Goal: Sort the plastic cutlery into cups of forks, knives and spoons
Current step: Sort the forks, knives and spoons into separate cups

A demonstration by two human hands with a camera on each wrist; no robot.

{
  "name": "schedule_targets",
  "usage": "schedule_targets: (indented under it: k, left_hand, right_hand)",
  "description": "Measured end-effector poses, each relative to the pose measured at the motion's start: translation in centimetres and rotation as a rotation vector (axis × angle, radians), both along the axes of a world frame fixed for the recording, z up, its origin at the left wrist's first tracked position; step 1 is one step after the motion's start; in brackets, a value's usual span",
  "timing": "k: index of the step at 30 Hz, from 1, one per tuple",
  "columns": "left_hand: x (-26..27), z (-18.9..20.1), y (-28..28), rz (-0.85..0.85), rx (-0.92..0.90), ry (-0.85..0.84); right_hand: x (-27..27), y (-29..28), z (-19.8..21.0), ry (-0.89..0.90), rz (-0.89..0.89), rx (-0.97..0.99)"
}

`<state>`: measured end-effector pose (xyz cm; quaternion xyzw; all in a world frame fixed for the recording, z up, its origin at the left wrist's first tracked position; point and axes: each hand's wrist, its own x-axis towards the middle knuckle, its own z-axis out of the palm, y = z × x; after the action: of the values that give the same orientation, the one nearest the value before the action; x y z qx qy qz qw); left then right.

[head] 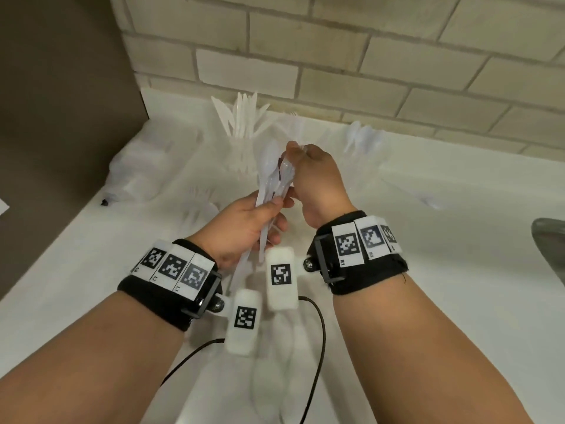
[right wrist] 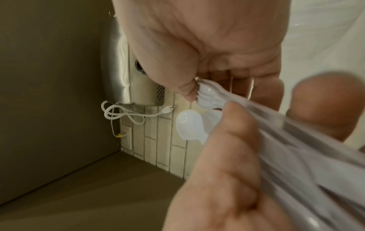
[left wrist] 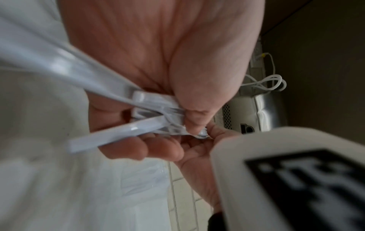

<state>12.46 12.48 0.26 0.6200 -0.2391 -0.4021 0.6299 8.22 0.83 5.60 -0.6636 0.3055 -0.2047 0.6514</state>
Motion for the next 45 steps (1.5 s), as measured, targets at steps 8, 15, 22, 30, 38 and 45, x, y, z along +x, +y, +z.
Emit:
schedule_targets:
  k: [8,15,22,30,38,45]
  left_hand:
    - [-0.1,-0.3,-0.2,-0.039,-0.054,0.212]
    - [1.0,-0.4,0.1,-0.118,-0.212,0.472]
    - [1.2,-0.1,-0.1,0.050,-0.228,0.384]
    - [1.4,0.9,-0.4,0.143,-0.301,0.258]
    - [1.4,1.0,-0.4,0.145,-0.239,0.259]
    - [2.0,-0.1,0.1,0.330,-0.084,0.132]
  right_hand:
    - [-1.2,-1.9,2.0,-0.287,-0.242,0.138]
    - [-1.9,-2.5,2.8,-0.492,-0.180,0.269]
    - [-2.0,-2.0,0.9,-0.212,0.097,0.301]
    - [-2.1,-0.1,-2.3,-0.004,0.242,0.025]
    - [-1.4,0.8,-3.5,0.046,0.244,-0.175]
    - [-1.1,-2.4,-1.1,-0.026,0.050,-0.242]
